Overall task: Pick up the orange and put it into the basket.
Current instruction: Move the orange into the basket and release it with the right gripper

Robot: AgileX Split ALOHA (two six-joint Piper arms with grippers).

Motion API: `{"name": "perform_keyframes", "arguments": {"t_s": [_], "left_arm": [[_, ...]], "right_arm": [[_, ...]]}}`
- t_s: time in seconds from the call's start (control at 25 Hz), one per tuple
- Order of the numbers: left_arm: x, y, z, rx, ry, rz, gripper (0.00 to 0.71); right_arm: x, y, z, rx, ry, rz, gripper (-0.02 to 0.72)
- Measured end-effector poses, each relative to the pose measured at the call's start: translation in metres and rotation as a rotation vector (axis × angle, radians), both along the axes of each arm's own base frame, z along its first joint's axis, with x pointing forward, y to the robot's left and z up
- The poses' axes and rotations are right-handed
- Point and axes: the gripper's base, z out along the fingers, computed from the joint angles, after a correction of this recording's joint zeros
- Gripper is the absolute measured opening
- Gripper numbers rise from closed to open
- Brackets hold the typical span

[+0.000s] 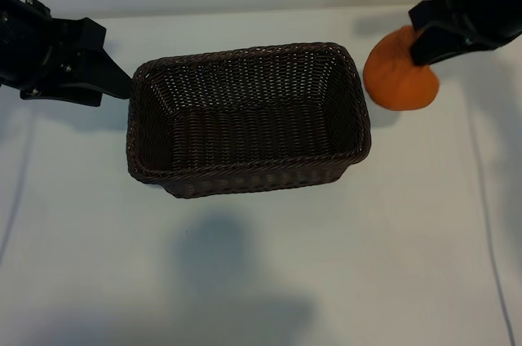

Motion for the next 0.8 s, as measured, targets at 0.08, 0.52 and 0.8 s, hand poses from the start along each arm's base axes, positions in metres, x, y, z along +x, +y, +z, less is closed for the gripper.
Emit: {"name": "perform_keyframes", "arguments": {"t_s": [0.08,0.52,0.8], "left_arm": [[0.000,0.000,0.000,0.000,0.000,0.000,0.489],[0.000,0.000,0.000,0.000,0.000,0.000,0.489],[0.000,0.000,0.000,-0.001,0.000,0.000,0.489]], "right_arm": [[-0.002,0.000,0.004,0.003,0.001,0.005,0.047],[-0.003,0.004,0.006,0.026,0.006,0.009,0.047],[-0.007,0.039,0.007,0.044,-0.016,0.078,0.047]]}}
